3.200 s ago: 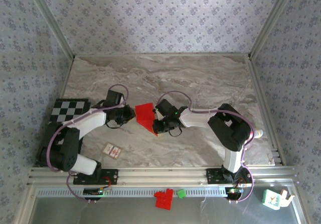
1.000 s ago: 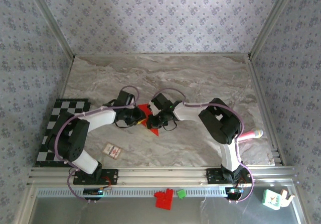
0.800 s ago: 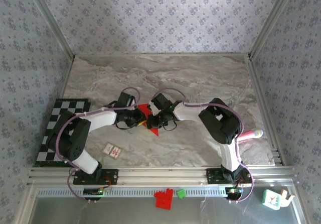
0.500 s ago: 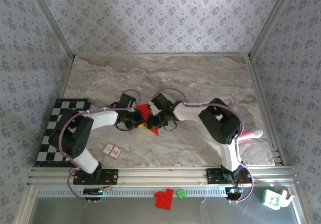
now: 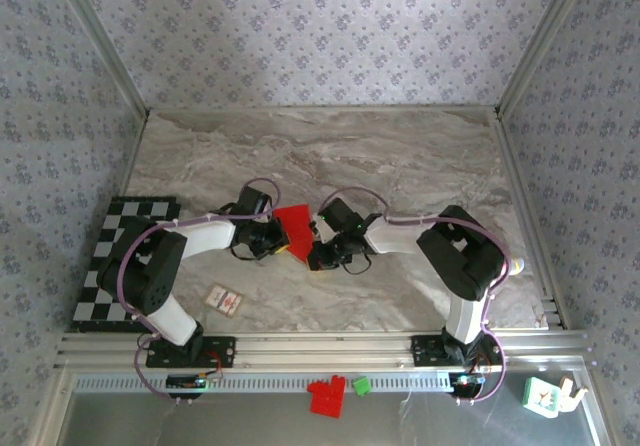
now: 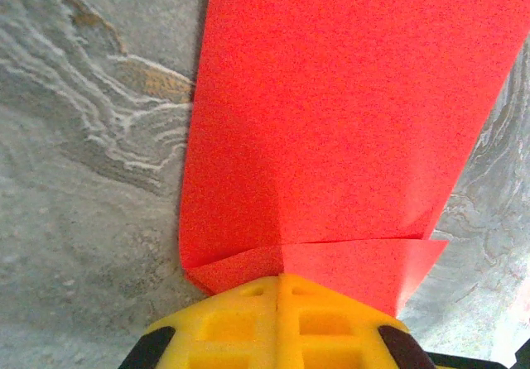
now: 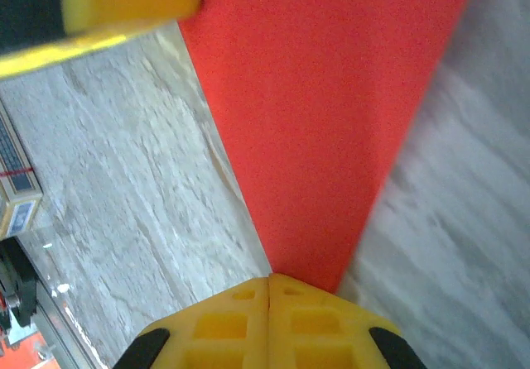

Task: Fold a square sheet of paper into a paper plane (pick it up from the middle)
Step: Third fold the triangle at the center of the table.

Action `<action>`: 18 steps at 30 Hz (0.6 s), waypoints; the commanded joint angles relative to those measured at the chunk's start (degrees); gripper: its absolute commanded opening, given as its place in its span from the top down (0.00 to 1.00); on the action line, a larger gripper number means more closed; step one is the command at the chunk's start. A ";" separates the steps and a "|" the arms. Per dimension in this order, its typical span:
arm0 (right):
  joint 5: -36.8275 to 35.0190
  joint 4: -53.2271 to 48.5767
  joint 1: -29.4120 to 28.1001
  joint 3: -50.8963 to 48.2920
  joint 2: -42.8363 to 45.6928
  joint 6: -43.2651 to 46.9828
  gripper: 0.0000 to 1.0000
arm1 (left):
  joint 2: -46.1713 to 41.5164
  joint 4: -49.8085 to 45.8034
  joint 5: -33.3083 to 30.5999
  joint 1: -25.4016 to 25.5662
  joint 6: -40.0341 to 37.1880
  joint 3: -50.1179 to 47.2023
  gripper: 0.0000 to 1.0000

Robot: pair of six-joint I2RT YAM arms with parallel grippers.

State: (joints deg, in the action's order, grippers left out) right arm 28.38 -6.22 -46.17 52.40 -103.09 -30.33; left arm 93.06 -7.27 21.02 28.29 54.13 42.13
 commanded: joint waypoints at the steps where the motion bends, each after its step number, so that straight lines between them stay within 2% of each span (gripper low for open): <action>1: 0.09 -7.13 0.34 -2.74 1.73 1.59 0.96 | 3.32 -5.67 -5.55 -0.26 0.28 -1.88 1.00; 6: -3.07 -6.42 0.13 -1.39 7.68 2.27 0.94 | 1.95 -4.80 -3.09 -0.26 0.84 -0.62 1.00; 9: -6.97 -4.87 0.10 0.01 10.33 2.42 0.90 | 0.65 -3.76 -1.17 -0.33 1.80 0.29 0.98; 13: -9.87 -3.12 0.16 3.66 7.23 1.88 0.83 | -1.49 -1.74 0.93 -0.26 3.33 1.88 0.92; 18: -10.50 -2.34 0.28 8.55 0.78 0.77 0.82 | -3.19 -1.34 1.75 -0.36 4.57 3.14 0.86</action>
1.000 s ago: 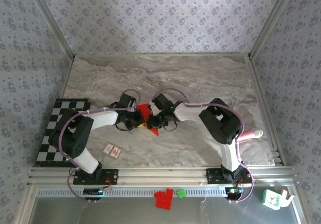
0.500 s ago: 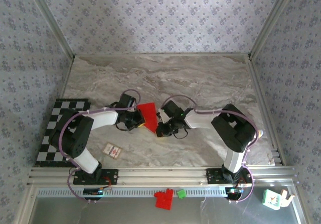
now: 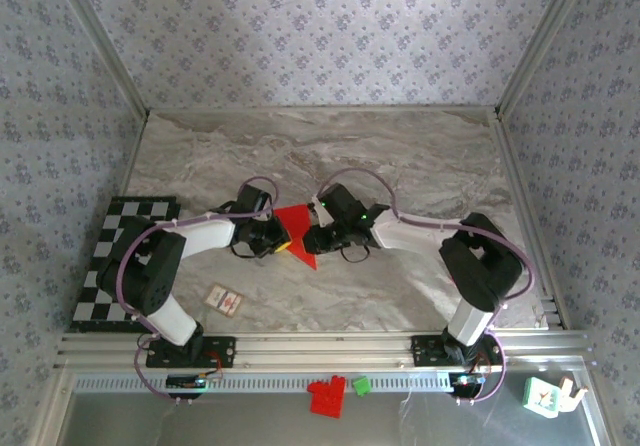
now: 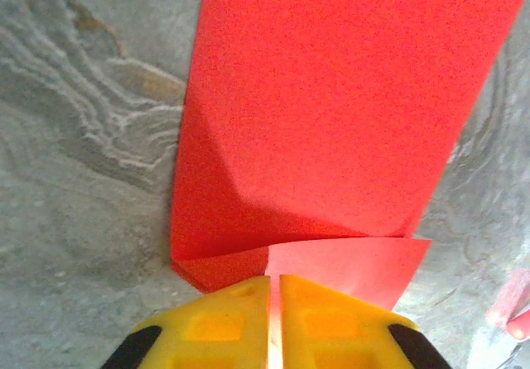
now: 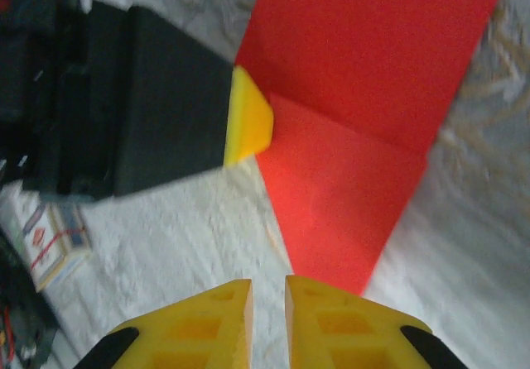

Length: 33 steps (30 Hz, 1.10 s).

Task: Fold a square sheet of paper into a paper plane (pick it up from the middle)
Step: Third fold the triangle at the center of the table, then fourth fold the wing at the center of the table.

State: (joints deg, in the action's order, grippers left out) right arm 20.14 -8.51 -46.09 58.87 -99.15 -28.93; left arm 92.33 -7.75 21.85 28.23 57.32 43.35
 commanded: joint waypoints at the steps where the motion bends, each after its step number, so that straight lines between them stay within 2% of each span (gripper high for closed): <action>1: -2.78 -0.14 0.25 2.74 -4.16 -1.09 0.82 | -2.95 -0.92 0.87 -0.41 1.63 1.65 0.85; 8: -3.18 -0.81 1.17 4.32 -8.56 -2.53 0.81 | -7.57 -1.33 0.03 -3.18 2.18 -2.09 0.74; 10: -2.94 -0.90 1.24 4.25 -9.19 -2.78 0.80 | -8.46 -1.44 0.13 -4.16 2.27 -3.28 0.68; 16: -2.11 0.17 1.32 3.44 -9.47 -3.59 0.78 | -6.60 0.92 2.85 -4.66 2.76 -3.87 0.61; 33: -1.15 1.44 1.87 2.09 -9.13 -4.11 0.78 | -0.92 4.04 5.75 -4.70 2.36 -1.62 0.63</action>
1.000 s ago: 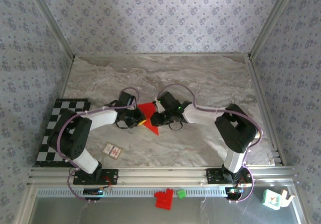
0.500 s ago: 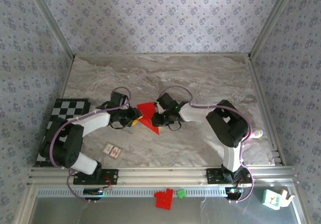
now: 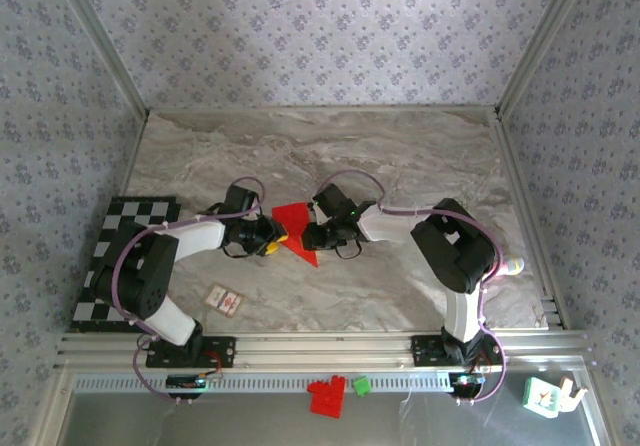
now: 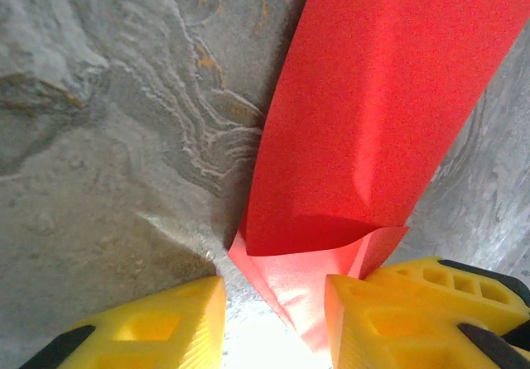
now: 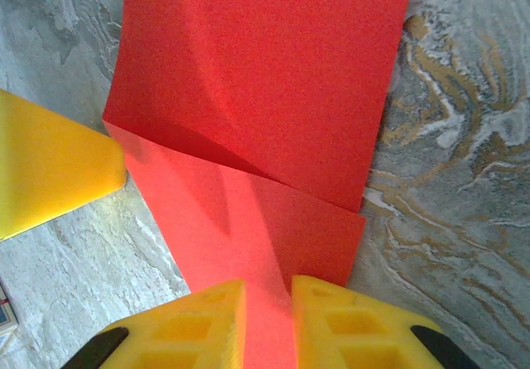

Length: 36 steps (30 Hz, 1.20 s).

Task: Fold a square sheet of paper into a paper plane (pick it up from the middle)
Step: Fourth fold the wing at the center of the table.

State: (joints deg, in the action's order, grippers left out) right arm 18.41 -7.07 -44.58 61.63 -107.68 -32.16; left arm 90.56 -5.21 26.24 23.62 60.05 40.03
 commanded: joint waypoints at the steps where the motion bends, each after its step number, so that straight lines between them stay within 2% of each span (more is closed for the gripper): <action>1: 0.57 0.08 0.34 -0.77 -0.60 -0.88 0.78 | 1.05 1.82 1.74 -0.12 -0.44 1.78 0.63; 14: 0.61 -0.32 0.75 -1.16 -1.04 -0.80 0.80 | 1.56 8.77 6.73 -0.85 -1.41 0.63 0.67; 20: 0.40 -1.56 0.88 -0.98 -1.48 -0.36 0.81 | 0.43 12.28 8.61 -1.28 -5.48 -0.56 0.69; 25: 0.35 -2.41 0.90 -0.73 -1.91 0.25 0.82 | 0.96 12.18 9.73 -1.86 -9.89 -0.58 0.70; 36: 0.23 -2.95 0.95 -0.57 -2.10 0.95 0.83 | 5.19 12.69 12.02 -2.17 -12.43 1.03 0.75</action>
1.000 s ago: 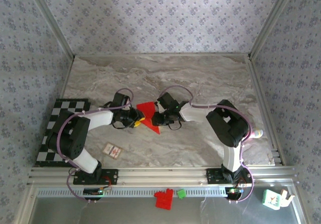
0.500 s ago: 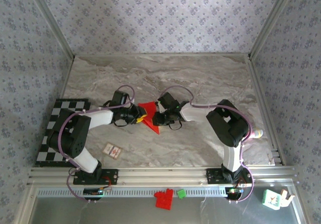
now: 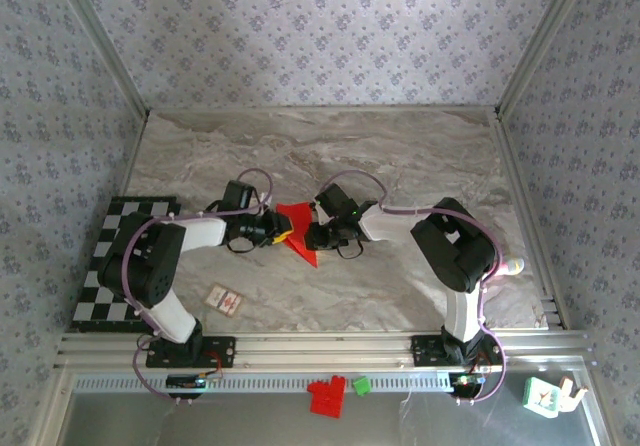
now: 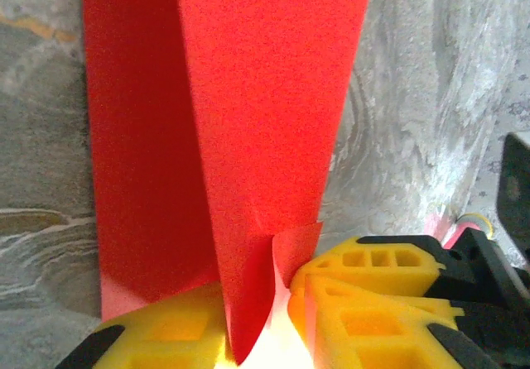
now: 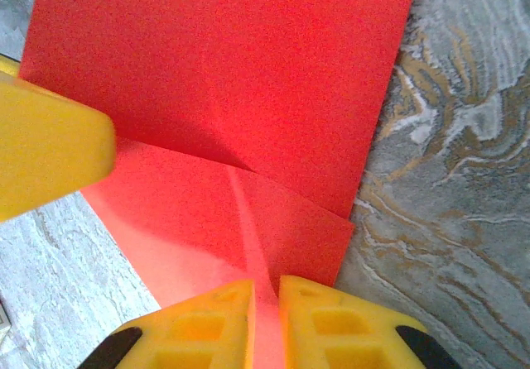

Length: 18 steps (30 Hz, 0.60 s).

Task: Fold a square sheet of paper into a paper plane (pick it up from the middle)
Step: Fourth fold the wing at the center of the table.

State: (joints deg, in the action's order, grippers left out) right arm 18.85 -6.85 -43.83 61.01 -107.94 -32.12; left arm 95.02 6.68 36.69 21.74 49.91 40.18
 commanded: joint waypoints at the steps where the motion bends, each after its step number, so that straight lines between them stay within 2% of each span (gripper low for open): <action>1: -0.26 -3.21 0.17 0.13 -1.83 0.92 0.83 | 0.85 0.64 1.66 -0.29 -2.43 1.02 0.76; 7: -0.46 -3.21 0.33 0.06 -1.43 1.27 0.82 | 0.63 -1.01 0.34 -0.38 -3.39 1.33 0.81; 13: -0.84 -1.78 0.45 0.17 2.86 3.21 0.77 | -0.80 -3.29 -2.18 -0.64 -2.48 1.67 0.93; 18: -7.99 -3.12 -0.80 0.16 9.37 6.61 0.67 | -4.27 -5.43 -5.51 -0.31 1.94 1.59 0.97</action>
State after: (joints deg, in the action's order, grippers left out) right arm 16.40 -8.10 -43.97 60.99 -103.33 -28.71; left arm 94.15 3.22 33.58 21.47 49.32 40.58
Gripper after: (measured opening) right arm 0.313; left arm 0.056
